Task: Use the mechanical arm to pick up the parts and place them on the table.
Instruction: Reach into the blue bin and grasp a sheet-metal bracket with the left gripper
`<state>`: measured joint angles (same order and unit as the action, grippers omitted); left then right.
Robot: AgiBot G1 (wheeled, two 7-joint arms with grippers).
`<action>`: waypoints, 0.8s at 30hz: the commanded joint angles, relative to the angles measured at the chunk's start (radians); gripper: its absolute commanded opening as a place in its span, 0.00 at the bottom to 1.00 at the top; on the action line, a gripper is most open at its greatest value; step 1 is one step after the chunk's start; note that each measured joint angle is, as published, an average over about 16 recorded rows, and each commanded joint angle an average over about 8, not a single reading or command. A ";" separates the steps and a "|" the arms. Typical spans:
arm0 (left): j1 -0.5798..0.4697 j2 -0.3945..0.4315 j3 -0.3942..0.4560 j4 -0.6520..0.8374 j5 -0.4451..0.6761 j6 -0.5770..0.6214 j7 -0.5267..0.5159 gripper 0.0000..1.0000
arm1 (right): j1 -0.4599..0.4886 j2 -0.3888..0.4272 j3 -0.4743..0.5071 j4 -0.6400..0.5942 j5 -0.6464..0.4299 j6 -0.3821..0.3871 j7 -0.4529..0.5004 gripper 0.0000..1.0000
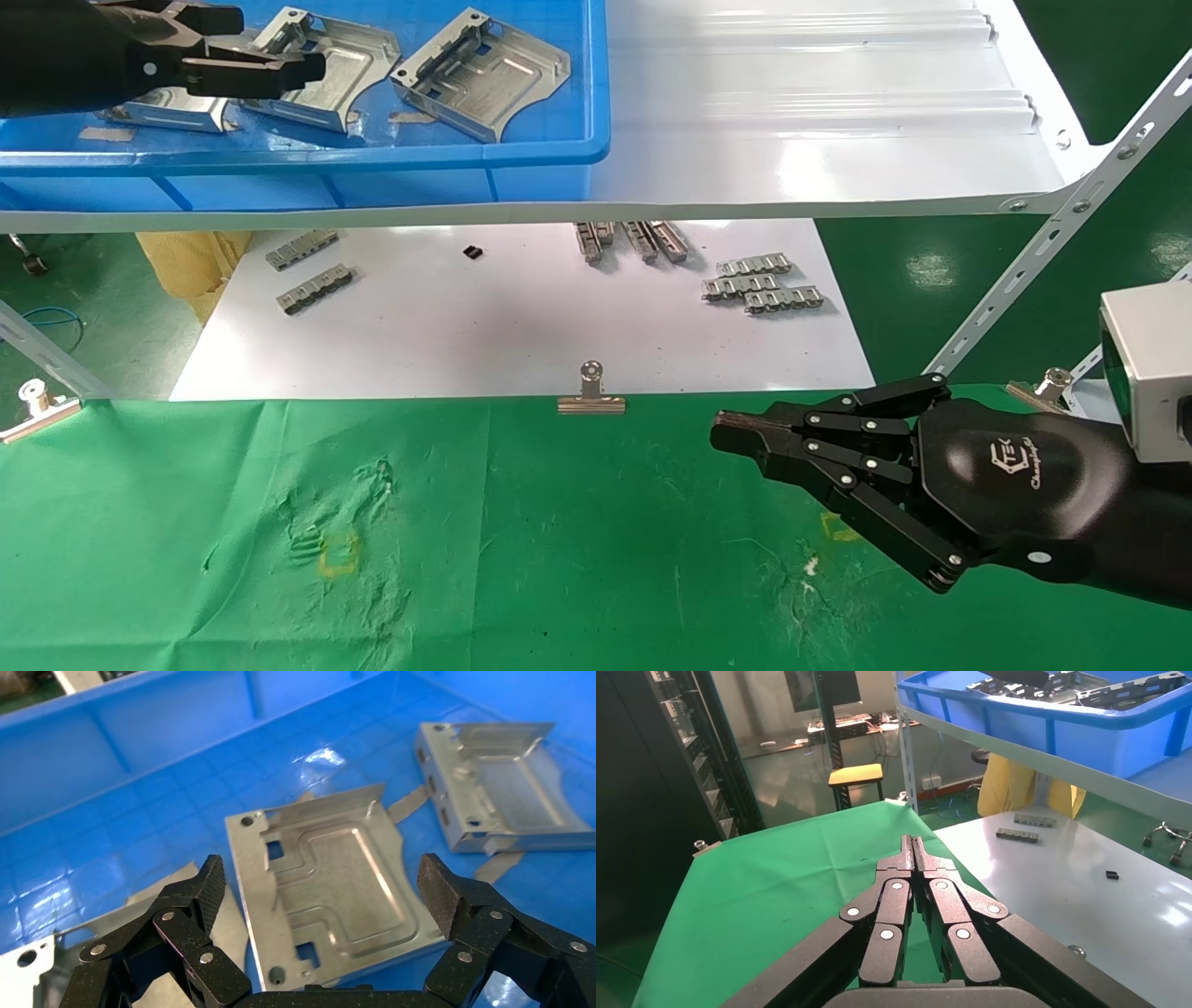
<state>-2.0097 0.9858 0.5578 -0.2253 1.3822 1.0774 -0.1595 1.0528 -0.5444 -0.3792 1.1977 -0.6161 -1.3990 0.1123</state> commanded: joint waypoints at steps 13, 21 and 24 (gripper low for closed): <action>-0.045 0.049 0.010 0.136 0.021 -0.056 0.052 0.00 | 0.000 0.000 0.000 0.000 0.000 0.000 0.000 0.00; -0.053 0.059 0.010 0.173 0.021 -0.062 0.069 0.00 | 0.000 0.000 0.000 0.000 0.000 0.000 0.000 0.00; -0.053 0.060 0.008 0.181 0.018 -0.062 0.077 0.00 | 0.000 0.000 0.000 0.000 0.000 0.000 0.000 0.00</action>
<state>-2.0628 1.0450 0.5660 -0.0452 1.4008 1.0160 -0.0834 1.0528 -0.5444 -0.3792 1.1977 -0.6161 -1.3990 0.1123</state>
